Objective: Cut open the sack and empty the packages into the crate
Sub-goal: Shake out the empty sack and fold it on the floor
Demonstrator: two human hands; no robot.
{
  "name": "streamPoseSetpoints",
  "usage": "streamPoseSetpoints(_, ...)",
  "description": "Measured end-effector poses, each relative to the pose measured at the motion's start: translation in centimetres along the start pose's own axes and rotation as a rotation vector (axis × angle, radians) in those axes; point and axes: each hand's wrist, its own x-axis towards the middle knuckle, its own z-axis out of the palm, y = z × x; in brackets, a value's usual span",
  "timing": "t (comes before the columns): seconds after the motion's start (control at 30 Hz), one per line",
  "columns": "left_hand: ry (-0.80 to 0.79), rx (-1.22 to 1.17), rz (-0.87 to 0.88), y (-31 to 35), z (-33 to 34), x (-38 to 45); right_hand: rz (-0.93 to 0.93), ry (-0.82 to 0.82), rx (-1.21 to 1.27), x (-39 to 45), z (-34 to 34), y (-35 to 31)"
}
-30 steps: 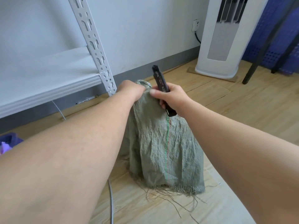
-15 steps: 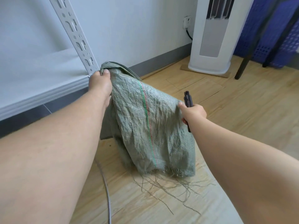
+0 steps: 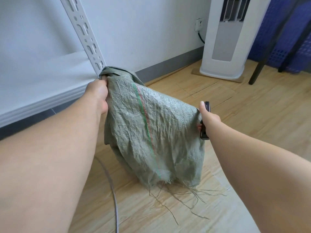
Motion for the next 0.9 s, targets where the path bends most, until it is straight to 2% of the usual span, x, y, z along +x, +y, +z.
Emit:
streamPoseSetpoints(0.1,0.118,0.139,0.1,0.0,-0.8,1.1,0.109,-0.181,0.017,0.0,0.2,-0.3)
streamPoseSetpoints(0.23,0.257,0.49,0.192,-1.2,-1.4,1.2,0.16,-0.414,-0.257,-0.8,-0.3,-0.6)
streamPoseSetpoints(0.3,0.383,0.583,0.201,-1.3,-1.4,1.1,0.093,-0.364,-0.407,-1.2,-0.5,-1.1)
streamPoseSetpoints(0.33,0.453,0.586,0.173,-1.4,-1.7,1.1,0.018,-0.278,-0.407,-0.9,-0.7,-1.3)
streamPoseSetpoints(0.4,0.521,0.46,0.06,-1.7,-2.3,1.6,-0.139,-0.093,-0.165,-0.1,-1.2,-1.7)
streamPoseSetpoints(0.47,0.474,0.451,-0.064,-2.1,-2.3,1.2,-0.211,-0.072,0.196,-0.2,-1.6,-2.7)
streamPoseSetpoints(0.5,0.447,0.827,-0.086,-2.7,-2.0,0.8,-0.218,-0.099,0.308,-0.4,-1.6,-3.1)
streamPoseSetpoints(0.53,0.398,1.026,-0.069,-3.4,-1.6,0.5,-0.207,-0.137,0.354,-0.7,-1.6,-3.4)
streamPoseSetpoints(0.57,0.442,0.777,-0.099,-3.6,-1.1,0.4,-0.194,-0.18,0.328,-0.7,-1.4,-3.4)
streamPoseSetpoints(0.6,0.455,0.368,-0.13,-3.7,-0.4,0.1,-0.195,-0.21,0.241,-0.6,-1.3,-3.0)
streamPoseSetpoints(0.63,0.438,0.176,-0.082,-4.4,-0.3,-0.4,-0.216,-0.218,0.11,-0.5,-1.3,-2.4)
streamPoseSetpoints(0.67,0.469,0.268,-0.022,-5.5,-0.5,-1.0,-0.243,-0.203,-0.061,-0.4,-1.4,-1.3)
streamPoseSetpoints(0.73,0.445,0.398,-0.037,-8.7,-1.6,-1.8,-0.228,-0.183,-0.537,0.2,-2.0,2.1)
streamPoseSetpoints(0.8,0.367,0.471,-0.169,-12.7,-3.7,-2.3,-0.026,-0.315,-0.947,0.6,-2.6,6.1)
streamPoseSetpoints(0.83,0.321,0.478,-0.266,-14.5,-4.8,-2.6,0.116,-0.414,-1.017,0.7,-2.8,8.0)
streamPoseSetpoints(0.9,0.264,0.515,-0.397,-17.8,-7.2,-3.6,0.301,-0.521,-0.975,0.7,-2.8,10.6)
